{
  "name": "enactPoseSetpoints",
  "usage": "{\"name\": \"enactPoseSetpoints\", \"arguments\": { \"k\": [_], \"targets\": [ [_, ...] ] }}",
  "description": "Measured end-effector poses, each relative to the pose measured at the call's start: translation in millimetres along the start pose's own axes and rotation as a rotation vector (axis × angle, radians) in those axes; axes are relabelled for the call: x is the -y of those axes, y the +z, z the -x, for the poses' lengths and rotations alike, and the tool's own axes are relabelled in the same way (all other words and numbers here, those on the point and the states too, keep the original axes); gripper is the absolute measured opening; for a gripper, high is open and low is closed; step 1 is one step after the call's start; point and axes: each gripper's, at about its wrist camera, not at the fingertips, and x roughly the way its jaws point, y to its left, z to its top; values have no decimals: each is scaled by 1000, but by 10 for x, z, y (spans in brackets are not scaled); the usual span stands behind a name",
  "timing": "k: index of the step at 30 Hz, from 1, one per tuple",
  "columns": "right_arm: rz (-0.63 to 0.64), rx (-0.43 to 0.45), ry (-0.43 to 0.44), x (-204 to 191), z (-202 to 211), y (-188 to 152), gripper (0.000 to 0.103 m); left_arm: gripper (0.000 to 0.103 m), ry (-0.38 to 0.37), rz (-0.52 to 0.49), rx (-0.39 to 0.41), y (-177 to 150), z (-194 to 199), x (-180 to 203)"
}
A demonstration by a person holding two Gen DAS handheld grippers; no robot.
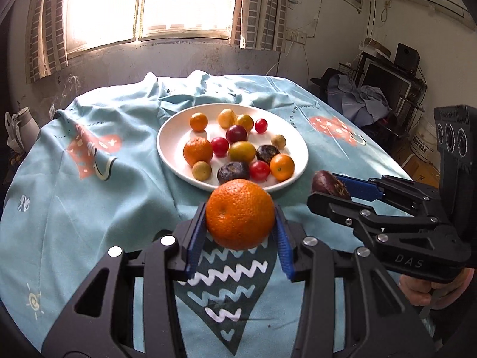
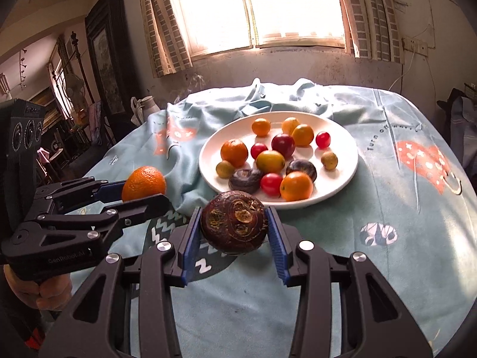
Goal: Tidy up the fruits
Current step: 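Release the orange and fig onto the white plate with both tools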
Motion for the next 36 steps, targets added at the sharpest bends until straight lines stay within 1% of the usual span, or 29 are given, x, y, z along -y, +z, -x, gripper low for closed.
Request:
{"name": "enactPoseSetpoints", "arguments": {
  "k": [3,6,9,11,13,17,20,23,24,25,27,28,30,31,32,33,34,36],
  "targets": [
    [-25,31,-51,184,-100,257,43,43,44,5,19,308,-162,-113],
    [-66,41,-89,422,-270,489,43,43,68,19,11,591,-433,-237],
    [-109,26,-82,656,-496,658,43,43,97,28,-11,827,-765,-342],
    [-111,6,-82,747,-668,723,43,43,111,32,-27,949,-982,-392],
    [-86,-17,-97,773,-837,751,43,43,129,27,-46,1028,-1185,-420],
    [-62,-53,-90,788,-1071,759,43,43,143,22,-81,1065,-1469,-444],
    [-58,-67,-76,792,-1161,741,43,43,148,19,-96,1032,-1540,-461],
    [-58,-81,-64,785,-1209,725,43,45,170,21,-100,996,-1536,-481],
    [-57,-86,-58,775,-1215,721,46,55,182,23,-98,986,-1512,-490],
    [-54,-85,-57,765,-1204,722,55,71,195,26,-83,979,-1458,-495],
    [-48,-61,-81,726,-1109,723,69,82,230,23,-39,967,-1296,-490],
    [-39,-48,-79,702,-1041,719,69,87,235,22,-27,966,-1208,-484],
    [-20,-56,-83,638,-905,704,71,94,239,27,-20,940,-1025,-475],
    [-8,-60,-88,596,-819,683,77,94,235,29,-12,913,-915,-464],
    [8,-56,-86,548,-713,646,80,95,228,29,-3,872,-797,-446],
    [26,-44,-80,496,-595,597,90,99,225,27,5,820,-680,-429],
    [44,-30,-78,444,-467,533,101,101,224,25,16,760,-560,-410],
    [77,-3,-72,353,-224,372,102,101,223,18,30,603,-334,-372]
  ]
}}
